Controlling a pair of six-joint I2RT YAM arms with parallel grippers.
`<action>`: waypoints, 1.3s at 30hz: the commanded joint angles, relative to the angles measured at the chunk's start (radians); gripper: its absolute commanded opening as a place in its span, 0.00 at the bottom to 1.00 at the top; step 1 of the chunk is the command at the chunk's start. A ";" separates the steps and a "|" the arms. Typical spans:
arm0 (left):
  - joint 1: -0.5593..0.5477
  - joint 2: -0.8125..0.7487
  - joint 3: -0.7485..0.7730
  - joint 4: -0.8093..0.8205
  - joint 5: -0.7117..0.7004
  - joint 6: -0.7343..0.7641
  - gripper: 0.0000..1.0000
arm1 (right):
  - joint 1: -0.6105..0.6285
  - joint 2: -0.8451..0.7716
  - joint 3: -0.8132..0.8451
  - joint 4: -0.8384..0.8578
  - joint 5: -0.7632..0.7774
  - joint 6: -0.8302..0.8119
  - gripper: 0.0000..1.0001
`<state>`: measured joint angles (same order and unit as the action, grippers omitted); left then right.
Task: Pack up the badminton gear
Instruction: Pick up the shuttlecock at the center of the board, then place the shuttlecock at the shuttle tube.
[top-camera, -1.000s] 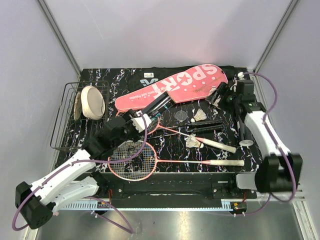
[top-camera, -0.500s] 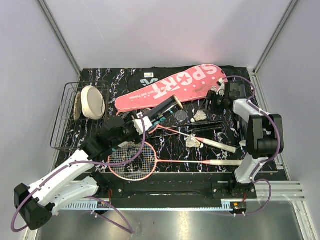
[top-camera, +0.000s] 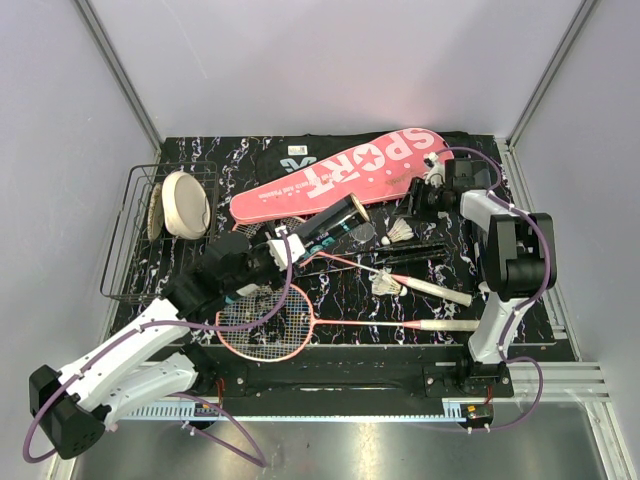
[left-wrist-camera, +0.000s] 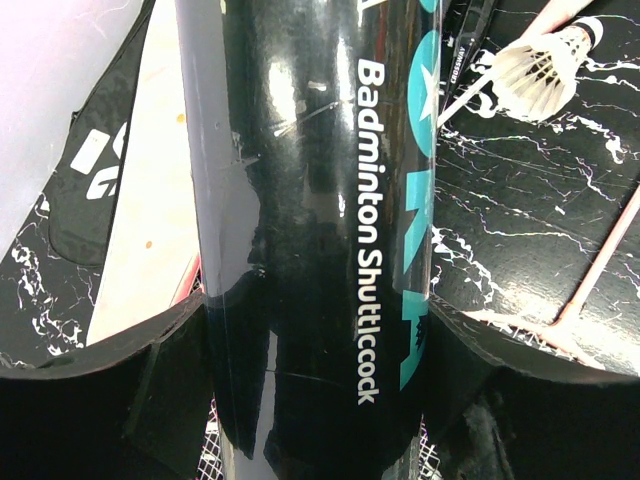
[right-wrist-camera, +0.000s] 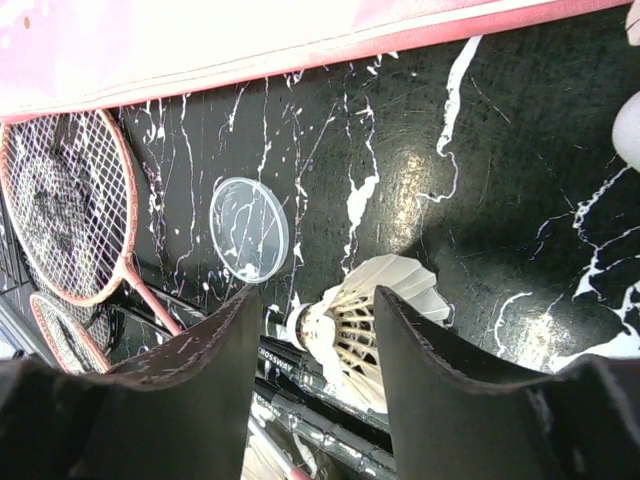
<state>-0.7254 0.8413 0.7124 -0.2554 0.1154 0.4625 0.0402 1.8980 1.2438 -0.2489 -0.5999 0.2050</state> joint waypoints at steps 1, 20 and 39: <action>-0.002 0.005 0.068 0.045 0.036 -0.010 0.00 | 0.013 0.021 0.019 0.010 -0.051 -0.012 0.49; -0.017 0.010 0.050 0.053 0.012 0.002 0.00 | 0.075 -0.118 0.046 -0.046 0.043 0.079 0.00; -0.029 0.036 0.044 0.042 0.027 0.028 0.00 | 0.144 -0.878 -0.149 -0.006 -0.067 0.319 0.00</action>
<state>-0.7483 0.8925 0.7250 -0.2955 0.1291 0.4740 0.1276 0.9825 1.0847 -0.2291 -0.6220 0.4793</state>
